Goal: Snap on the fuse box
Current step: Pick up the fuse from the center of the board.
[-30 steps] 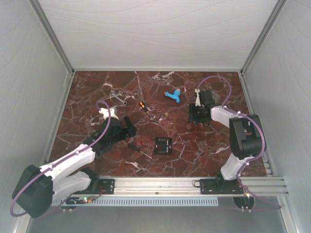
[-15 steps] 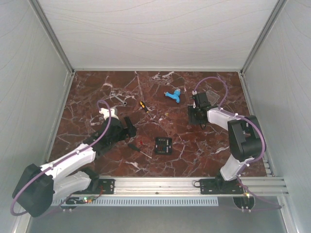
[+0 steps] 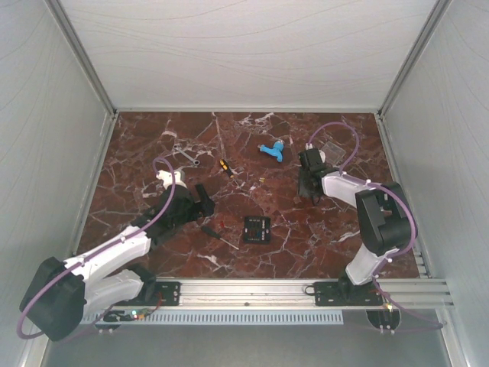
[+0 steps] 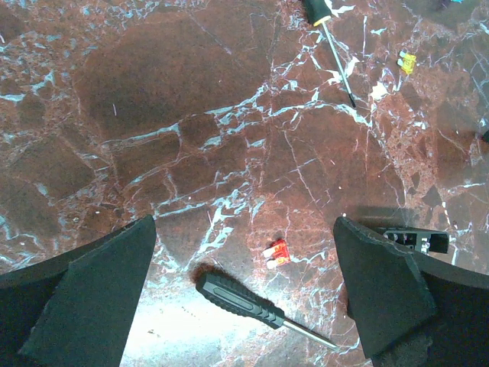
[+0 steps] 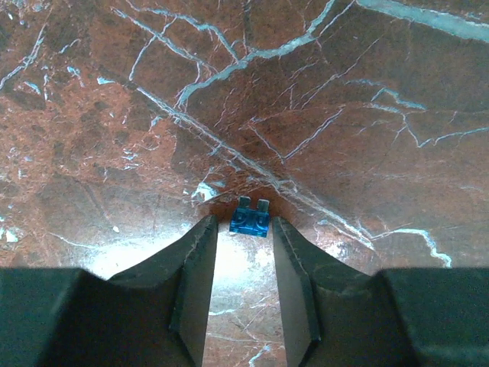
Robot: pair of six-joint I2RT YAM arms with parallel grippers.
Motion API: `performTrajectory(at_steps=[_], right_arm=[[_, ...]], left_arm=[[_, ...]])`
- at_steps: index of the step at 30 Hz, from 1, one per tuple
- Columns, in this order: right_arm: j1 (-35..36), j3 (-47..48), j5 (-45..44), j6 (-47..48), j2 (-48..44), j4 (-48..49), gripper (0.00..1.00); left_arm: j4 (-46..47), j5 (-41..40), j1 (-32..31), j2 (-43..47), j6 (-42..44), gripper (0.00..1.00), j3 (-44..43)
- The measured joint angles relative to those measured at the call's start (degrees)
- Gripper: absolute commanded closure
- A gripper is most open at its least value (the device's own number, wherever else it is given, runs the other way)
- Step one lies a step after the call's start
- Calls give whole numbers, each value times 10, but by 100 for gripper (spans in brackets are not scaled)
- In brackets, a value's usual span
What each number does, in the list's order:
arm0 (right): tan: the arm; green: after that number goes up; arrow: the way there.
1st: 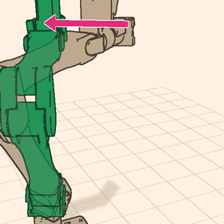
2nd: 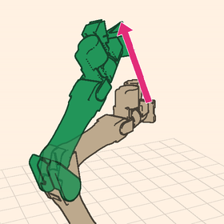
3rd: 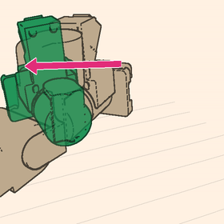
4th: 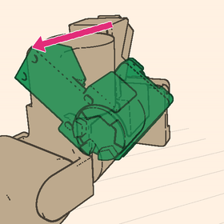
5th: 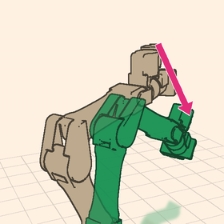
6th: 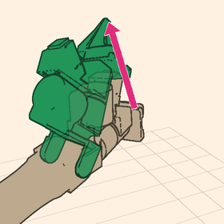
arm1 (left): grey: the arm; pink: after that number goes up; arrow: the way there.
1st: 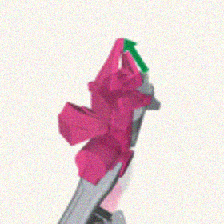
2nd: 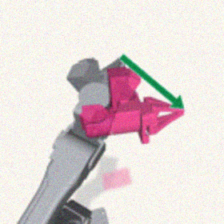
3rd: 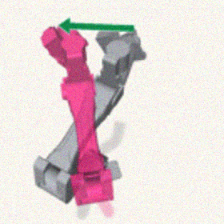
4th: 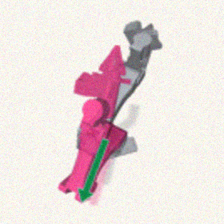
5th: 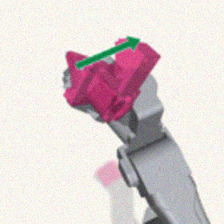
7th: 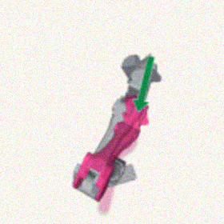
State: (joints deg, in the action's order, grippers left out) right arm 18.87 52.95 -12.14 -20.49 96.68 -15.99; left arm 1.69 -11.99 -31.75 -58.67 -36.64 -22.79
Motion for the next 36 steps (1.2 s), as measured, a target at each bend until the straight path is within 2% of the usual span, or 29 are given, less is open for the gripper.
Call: performTrajectory(at_steps=[7, 17, 23, 31, 36], right_arm=[[9, -2, -28, -24, 0, 1, 71], [15, -14, -46, -35, -9, 3, 83], [25, -33, -43, -28, -26, 10, 84], [96, -47, -7, 18, -50, 31, 85], [145, -63, 31, 55, -107, 71, 85]], left_arm=[[0, 0, 0, 0, 0, 0, 0], [0, 0, 0, 0, -2, 1, 0], [2, 16, 0, 3, -1, 1, 1], [78, 119, 1, 28, 2, 2, 19], [129, 204, 1, 1, 2, 7, 11]])
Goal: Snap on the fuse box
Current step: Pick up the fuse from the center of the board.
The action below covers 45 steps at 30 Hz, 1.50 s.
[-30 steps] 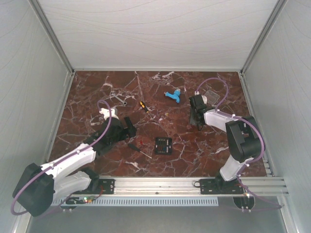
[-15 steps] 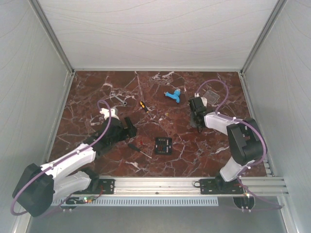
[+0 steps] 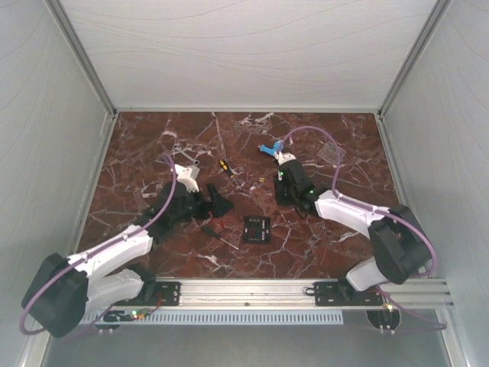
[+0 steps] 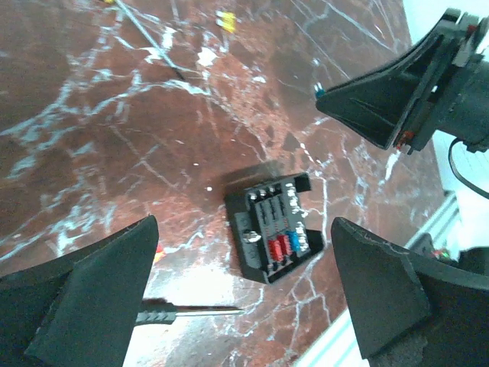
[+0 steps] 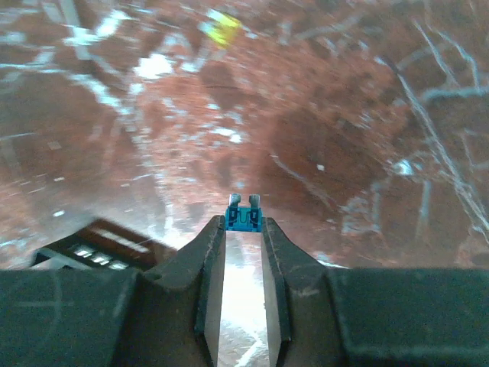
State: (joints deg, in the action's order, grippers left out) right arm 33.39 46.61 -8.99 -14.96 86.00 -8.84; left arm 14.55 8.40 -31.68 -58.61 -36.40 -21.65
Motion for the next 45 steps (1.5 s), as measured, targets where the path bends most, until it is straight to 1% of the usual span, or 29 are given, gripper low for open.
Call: performTrajectory(at_steps=[7, 11, 12, 16, 18, 21, 25, 30, 38, 45], right_arm=[[51, -35, 60, 60, -79, 63, 85], [69, -64, 98, 85, -118, 93, 85], [73, -68, 106, 90, -126, 98, 85], [87, -76, 133, 110, -147, 118, 85], [94, -81, 145, 117, -155, 130, 85], [103, -91, 161, 127, -165, 144, 85], [113, -94, 171, 136, -166, 152, 85], [122, -94, 179, 142, -166, 160, 85], [129, -103, 181, 148, -167, 169, 85], [131, -104, 182, 151, -173, 173, 85]], left_arm=[[40, 124, 5, -99, -15, 26, -53], [71, 182, 10, -137, -35, 32, -76], [80, 194, 12, -144, -41, 34, -80], [106, 231, 14, -171, -62, 48, -89], [119, 251, 16, -189, -73, 54, -96], [143, 277, 16, -211, -90, 58, -98], [170, 301, 16, -228, -114, 61, -98], [195, 311, 16, -240, -134, 67, -98], [202, 311, 16, -268, -157, 75, -98], [213, 313, 16, -270, -165, 87, -98]])
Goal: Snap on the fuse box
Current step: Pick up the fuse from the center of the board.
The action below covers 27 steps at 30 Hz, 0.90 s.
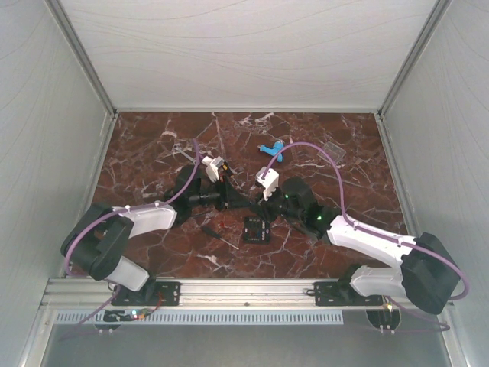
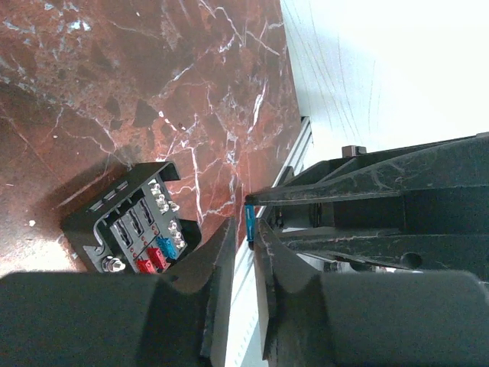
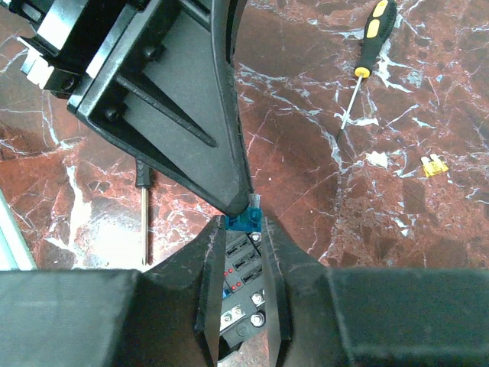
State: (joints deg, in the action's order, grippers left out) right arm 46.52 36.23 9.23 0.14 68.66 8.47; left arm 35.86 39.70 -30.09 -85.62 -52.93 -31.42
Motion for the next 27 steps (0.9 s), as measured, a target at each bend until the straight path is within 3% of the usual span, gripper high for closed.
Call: performTrajectory(at_steps=[4, 9, 14, 20, 27], right_arm=[[1, -1, 1, 1, 0, 0, 84], [2, -1, -1, 0, -6, 1, 72], [3, -6, -16, -22, -37, 5, 69], [3, -31, -41, -120, -86, 59, 63], [0, -65, -59, -254, -107, 114, 62]], left_arm=[[8, 7, 0, 0, -3, 100, 0], [19, 16, 1, 1, -10, 100, 0], [49, 15, 1, 22, -24, 100, 19], [117, -5, 5, 59, -72, 100, 71], [199, -33, 12, 77, -137, 100, 115]])
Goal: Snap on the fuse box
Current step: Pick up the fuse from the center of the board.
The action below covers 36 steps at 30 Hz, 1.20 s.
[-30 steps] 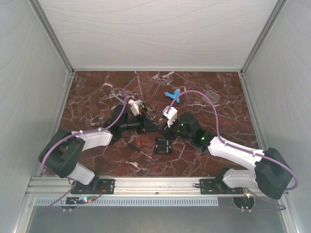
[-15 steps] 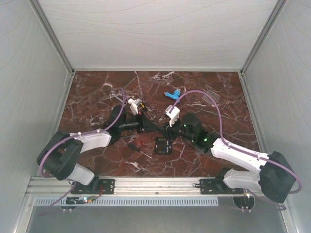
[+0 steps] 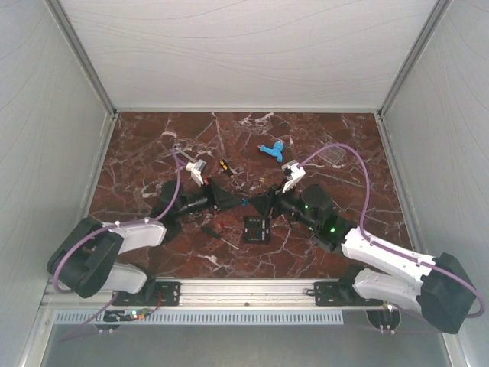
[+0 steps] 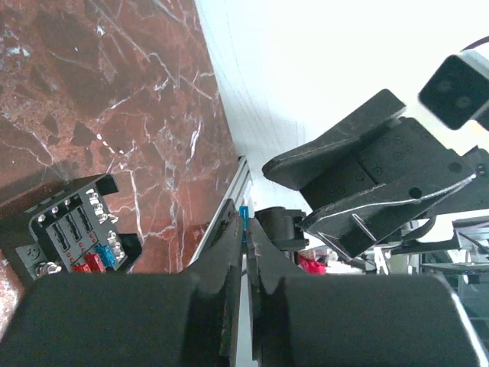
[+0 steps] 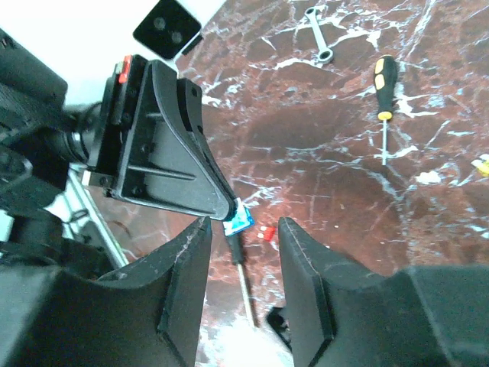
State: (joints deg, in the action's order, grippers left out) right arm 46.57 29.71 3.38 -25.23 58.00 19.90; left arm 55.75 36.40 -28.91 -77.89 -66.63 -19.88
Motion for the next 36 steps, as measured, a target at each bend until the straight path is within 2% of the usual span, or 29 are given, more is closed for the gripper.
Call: performTrajectory(at_steps=[7, 14, 23, 36], right_arm=[[-22, -42, 21, -135, -1, 80, 63], [-25, -46, 58, -208, 17, 170, 65], [-25, -46, 82, -251, 48, 214, 67], [-26, -46, 112, -287, 91, 277, 80]], left_arm=[[79, -33, 0, 20, -75, 100, 43], [127, -70, -5, 46, -134, 100, 71], [168, -93, -16, 51, -168, 100, 79], [215, -101, -28, 41, -196, 100, 82]])
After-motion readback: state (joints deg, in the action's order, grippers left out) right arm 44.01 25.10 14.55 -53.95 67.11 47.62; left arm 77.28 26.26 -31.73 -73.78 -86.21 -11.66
